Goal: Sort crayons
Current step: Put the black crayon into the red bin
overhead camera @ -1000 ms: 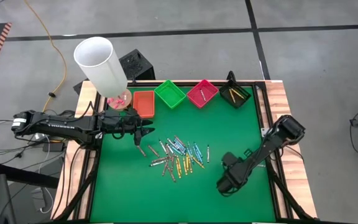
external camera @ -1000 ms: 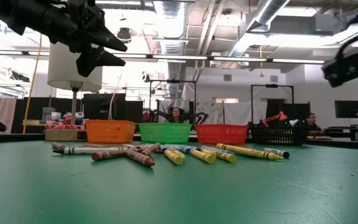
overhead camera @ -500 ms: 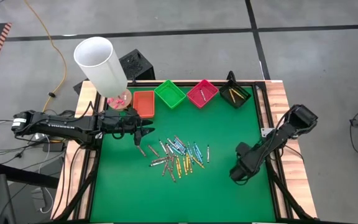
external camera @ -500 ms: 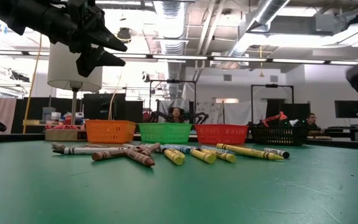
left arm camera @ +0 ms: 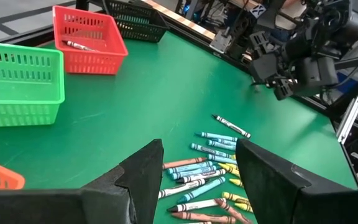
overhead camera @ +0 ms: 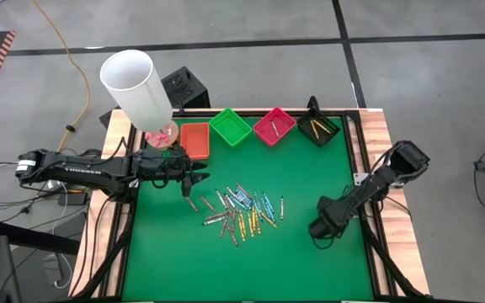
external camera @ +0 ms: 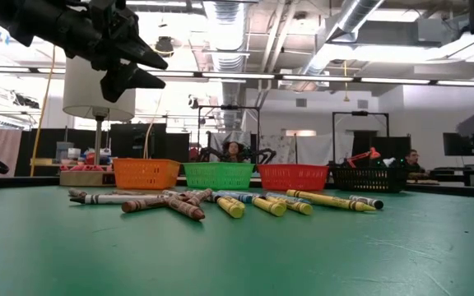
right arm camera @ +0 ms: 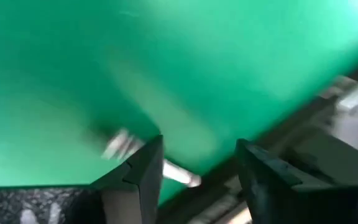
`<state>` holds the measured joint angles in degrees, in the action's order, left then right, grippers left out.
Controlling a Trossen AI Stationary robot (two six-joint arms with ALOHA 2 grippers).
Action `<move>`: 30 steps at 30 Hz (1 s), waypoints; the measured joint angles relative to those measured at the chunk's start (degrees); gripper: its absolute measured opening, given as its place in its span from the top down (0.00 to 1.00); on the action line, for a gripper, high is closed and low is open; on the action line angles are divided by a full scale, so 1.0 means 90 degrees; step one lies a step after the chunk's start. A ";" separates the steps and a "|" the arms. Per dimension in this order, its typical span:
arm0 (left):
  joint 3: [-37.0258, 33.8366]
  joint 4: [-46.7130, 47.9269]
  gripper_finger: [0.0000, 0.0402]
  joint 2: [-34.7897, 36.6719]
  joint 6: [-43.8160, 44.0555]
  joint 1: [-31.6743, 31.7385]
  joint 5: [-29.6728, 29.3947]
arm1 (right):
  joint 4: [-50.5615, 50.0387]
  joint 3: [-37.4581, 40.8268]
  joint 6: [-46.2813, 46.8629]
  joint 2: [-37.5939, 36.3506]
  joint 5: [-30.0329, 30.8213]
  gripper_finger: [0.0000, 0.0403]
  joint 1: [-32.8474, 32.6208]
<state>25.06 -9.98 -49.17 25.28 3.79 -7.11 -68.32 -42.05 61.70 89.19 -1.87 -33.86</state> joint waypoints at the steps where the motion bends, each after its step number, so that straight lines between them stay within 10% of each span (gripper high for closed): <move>1: 0.0000 0.0012 0.52 -0.0002 0.0000 0.0000 0.0000 | 0.0077 -0.0012 -0.0096 0.0000 -0.0043 0.51 0.0031; 17: 0.0000 0.0022 0.52 0.0000 -0.0063 0.0000 0.0000 | -0.0007 -0.1209 -0.0117 -0.0083 0.0189 0.51 -0.0193; 30: 0.0000 -0.0005 0.52 -0.0002 0.0049 0.0000 0.0002 | -0.0215 -0.1284 0.5096 -0.0204 -0.0662 0.54 -0.0905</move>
<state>25.06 -10.02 -49.18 25.72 3.79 -7.09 -70.26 -53.60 107.56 87.35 -7.82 -42.01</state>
